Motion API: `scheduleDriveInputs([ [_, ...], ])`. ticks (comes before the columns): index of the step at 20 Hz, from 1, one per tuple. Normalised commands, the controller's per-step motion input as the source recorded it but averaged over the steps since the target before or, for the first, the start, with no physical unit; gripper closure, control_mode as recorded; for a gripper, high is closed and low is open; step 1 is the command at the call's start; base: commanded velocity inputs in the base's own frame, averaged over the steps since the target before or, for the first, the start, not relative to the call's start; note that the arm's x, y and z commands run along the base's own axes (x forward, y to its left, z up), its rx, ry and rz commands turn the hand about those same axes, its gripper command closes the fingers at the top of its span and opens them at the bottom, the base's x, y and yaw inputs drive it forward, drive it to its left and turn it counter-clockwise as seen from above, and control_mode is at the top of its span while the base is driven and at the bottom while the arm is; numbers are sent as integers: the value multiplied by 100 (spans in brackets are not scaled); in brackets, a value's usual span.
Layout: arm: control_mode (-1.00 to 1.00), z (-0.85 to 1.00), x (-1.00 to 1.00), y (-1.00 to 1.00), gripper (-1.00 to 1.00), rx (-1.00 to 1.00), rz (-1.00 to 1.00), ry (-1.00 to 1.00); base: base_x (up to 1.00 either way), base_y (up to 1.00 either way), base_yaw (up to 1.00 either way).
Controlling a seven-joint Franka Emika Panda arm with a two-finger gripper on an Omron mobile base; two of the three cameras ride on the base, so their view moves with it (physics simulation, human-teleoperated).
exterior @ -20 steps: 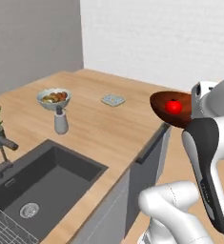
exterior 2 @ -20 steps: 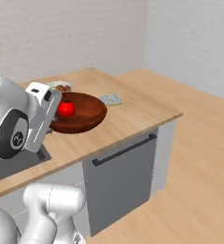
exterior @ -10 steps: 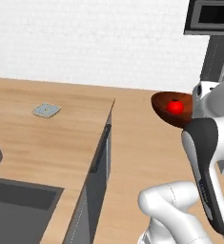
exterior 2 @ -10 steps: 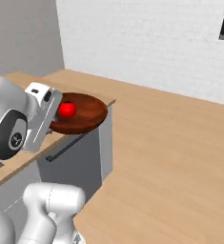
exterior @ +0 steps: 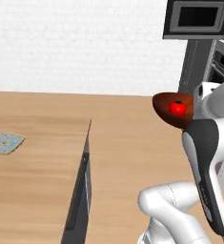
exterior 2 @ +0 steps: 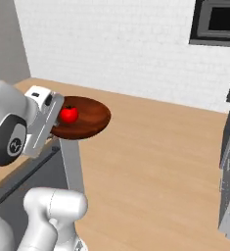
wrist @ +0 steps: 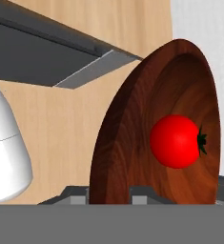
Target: Pick the tomato from the sink and place it in the bowl. Then pick the bowl and place it in the microwave. Then close the microwave door and press the start button.
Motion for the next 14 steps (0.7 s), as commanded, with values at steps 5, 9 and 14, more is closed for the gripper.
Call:
scheduleDriveInputs([
  [5, 100, 0, 0, 0, 100, 0, 0, 0, 98, -26, -42],
  [9, 100, 0, 0, 0, 100, 0, 0, 0, 81, -1, -61],
  [14, 100, 0, 0, 0, 100, 0, 0, 0, 71, 16, -73],
])
